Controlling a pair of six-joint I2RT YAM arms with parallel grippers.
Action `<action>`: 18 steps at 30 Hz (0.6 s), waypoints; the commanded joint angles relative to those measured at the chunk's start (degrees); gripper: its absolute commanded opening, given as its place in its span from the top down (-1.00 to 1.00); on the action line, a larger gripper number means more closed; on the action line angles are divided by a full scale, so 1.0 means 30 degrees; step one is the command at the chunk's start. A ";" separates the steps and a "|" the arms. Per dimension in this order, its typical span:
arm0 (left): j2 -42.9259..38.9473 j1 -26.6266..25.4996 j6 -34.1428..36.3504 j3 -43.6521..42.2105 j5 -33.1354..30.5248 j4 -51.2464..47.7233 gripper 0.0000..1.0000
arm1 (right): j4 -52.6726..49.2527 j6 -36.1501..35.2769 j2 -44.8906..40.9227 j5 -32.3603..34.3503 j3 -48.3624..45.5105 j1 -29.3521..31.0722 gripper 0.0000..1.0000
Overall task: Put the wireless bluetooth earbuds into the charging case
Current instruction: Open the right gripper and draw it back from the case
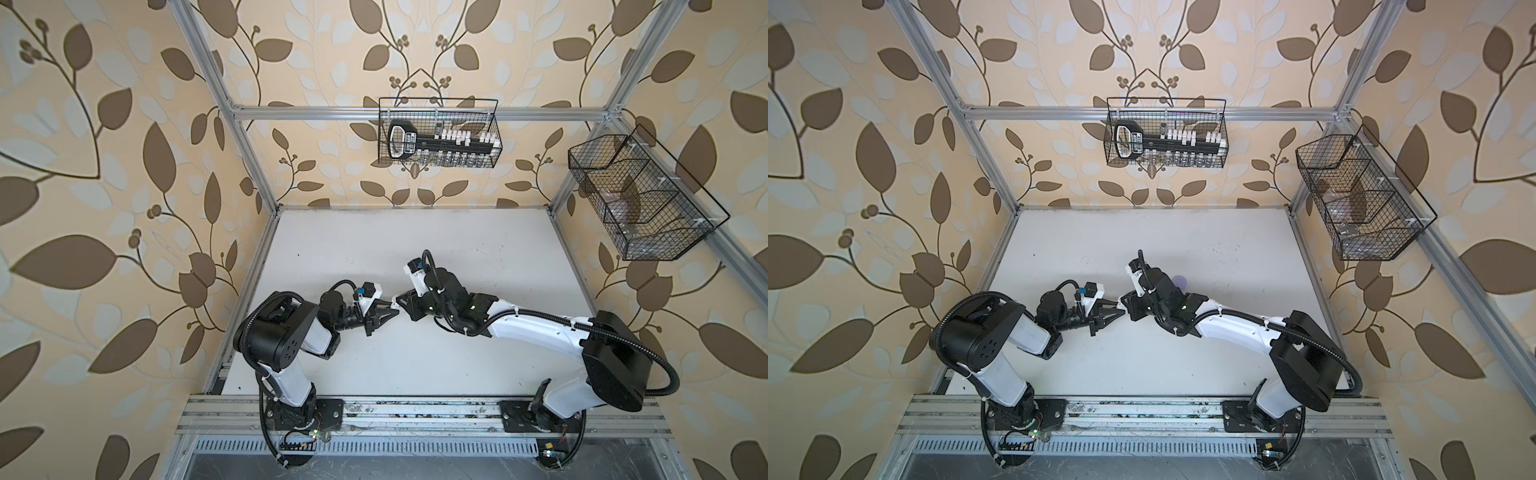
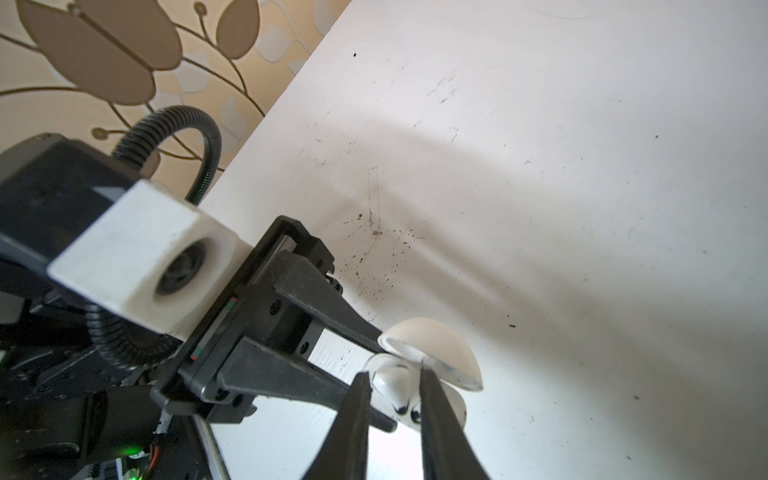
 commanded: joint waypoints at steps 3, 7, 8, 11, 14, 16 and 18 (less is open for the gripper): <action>-0.0599 -0.0151 0.0248 0.0068 0.0049 0.1215 0.69 | 0.0050 0.0051 0.0395 0.0217 0.0112 0.0266 0.60; -0.0613 -0.0151 0.0219 0.0080 0.0057 0.1188 0.69 | 0.0157 0.0081 0.0607 0.0145 0.0138 0.0318 0.61; -0.0616 -0.0151 0.0218 0.0079 0.0055 0.1188 0.69 | 0.0160 0.0081 0.0633 0.0108 0.0169 0.0311 0.61; -0.0642 -0.0151 0.0220 0.0080 0.0027 0.1212 0.69 | 0.0174 0.0066 0.0749 0.0017 0.0226 0.0298 0.61; -0.0629 -0.0151 0.0189 0.0079 0.0027 0.1205 0.69 | 0.0085 0.0081 0.0879 -0.0088 0.0229 0.0331 0.60; -0.0633 -0.0151 0.0190 0.0072 0.0011 0.1191 0.69 | 0.0096 0.0081 0.0934 -0.0206 0.0229 0.0333 0.60; -0.0633 -0.0151 0.0189 0.0081 -0.0002 0.1192 0.69 | 0.0067 0.0107 0.0960 -0.0301 0.0230 0.0324 0.60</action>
